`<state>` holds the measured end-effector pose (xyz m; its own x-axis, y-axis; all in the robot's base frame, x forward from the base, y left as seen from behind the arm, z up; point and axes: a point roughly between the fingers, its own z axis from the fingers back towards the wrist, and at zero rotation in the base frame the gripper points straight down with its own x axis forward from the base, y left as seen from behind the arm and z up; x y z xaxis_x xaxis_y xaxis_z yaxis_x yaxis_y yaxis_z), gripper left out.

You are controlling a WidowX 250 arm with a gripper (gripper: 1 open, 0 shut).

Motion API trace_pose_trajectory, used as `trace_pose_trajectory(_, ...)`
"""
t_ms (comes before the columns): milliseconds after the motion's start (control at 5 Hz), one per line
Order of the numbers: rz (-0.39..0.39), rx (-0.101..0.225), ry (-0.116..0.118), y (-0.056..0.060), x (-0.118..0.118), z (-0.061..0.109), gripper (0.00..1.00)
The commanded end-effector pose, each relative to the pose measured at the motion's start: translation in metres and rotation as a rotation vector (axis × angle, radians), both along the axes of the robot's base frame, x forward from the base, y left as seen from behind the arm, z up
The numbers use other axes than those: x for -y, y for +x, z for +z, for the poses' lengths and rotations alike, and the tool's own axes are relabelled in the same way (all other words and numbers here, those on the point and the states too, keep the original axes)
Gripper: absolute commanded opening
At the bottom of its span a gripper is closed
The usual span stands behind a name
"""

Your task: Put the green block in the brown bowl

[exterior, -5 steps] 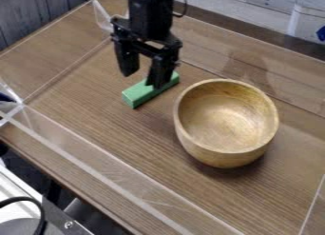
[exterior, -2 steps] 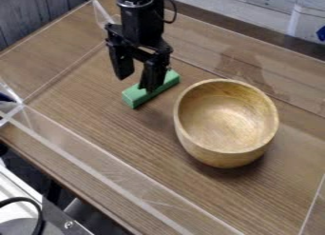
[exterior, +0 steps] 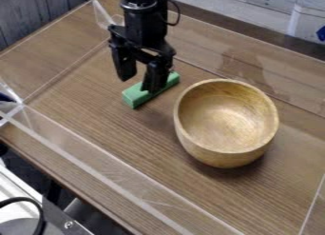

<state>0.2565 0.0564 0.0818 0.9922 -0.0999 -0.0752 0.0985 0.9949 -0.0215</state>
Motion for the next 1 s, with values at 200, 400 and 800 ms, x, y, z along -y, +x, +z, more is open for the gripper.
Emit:
trace_pose_trajectory(200,-0.02,0.065,0.022,0.0079,0.0016,0.0158,1.0)
trace_pose_trajectory(400,-0.023,0.073,0.02,0.01,-0.0008,0.0144,1.0)
trace_pose_trajectory(800,-0.025,0.078,0.014,0.0113,-0.0051,0.0119,1.0)
